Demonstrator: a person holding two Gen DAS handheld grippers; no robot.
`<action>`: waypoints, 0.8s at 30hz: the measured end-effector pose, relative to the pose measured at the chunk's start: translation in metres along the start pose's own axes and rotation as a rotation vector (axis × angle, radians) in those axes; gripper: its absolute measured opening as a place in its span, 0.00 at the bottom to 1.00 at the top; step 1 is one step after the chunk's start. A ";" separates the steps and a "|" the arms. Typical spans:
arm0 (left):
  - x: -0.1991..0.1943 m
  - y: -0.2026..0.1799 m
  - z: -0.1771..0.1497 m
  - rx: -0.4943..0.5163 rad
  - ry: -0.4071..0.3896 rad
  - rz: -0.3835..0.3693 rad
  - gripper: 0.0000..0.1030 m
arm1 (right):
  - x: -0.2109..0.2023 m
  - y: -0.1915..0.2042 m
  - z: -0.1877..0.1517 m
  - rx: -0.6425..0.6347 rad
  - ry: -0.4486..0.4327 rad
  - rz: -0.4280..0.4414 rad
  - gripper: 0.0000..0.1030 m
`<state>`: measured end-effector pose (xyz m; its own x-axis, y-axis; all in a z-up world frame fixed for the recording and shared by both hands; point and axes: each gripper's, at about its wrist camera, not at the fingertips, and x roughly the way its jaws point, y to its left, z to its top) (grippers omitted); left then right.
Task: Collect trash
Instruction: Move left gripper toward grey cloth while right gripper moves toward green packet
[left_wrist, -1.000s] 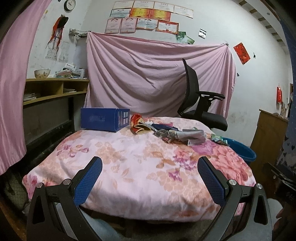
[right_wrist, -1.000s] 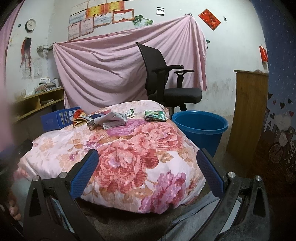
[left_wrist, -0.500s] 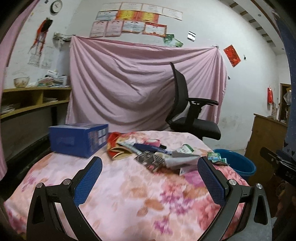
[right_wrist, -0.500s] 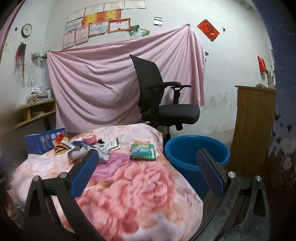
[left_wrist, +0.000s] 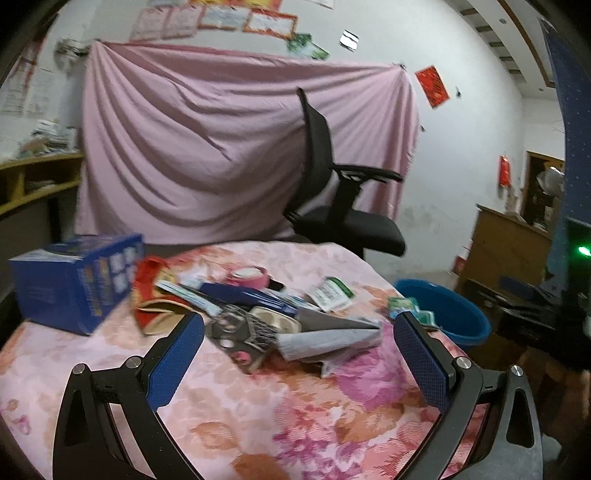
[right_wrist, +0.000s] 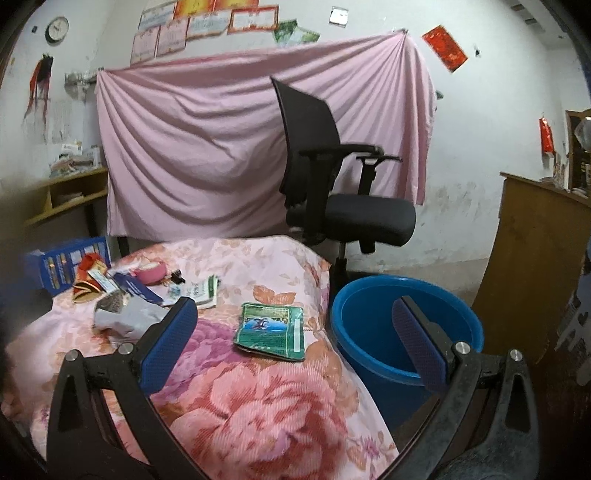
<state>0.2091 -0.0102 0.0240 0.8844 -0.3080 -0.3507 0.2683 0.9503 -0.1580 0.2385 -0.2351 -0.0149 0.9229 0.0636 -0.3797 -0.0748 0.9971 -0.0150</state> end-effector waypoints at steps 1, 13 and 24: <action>0.003 -0.002 0.000 0.000 0.012 -0.016 0.97 | 0.009 0.000 0.002 -0.002 0.027 0.007 1.00; 0.046 -0.025 0.001 0.050 0.208 -0.139 0.68 | 0.093 -0.011 0.005 0.046 0.364 0.128 1.00; 0.069 -0.030 -0.007 0.081 0.349 -0.119 0.40 | 0.112 0.001 -0.009 -0.017 0.451 0.136 1.00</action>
<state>0.2593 -0.0600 -0.0023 0.6658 -0.3999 -0.6299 0.4026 0.9033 -0.1480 0.3382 -0.2271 -0.0658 0.6485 0.1654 -0.7430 -0.1935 0.9799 0.0492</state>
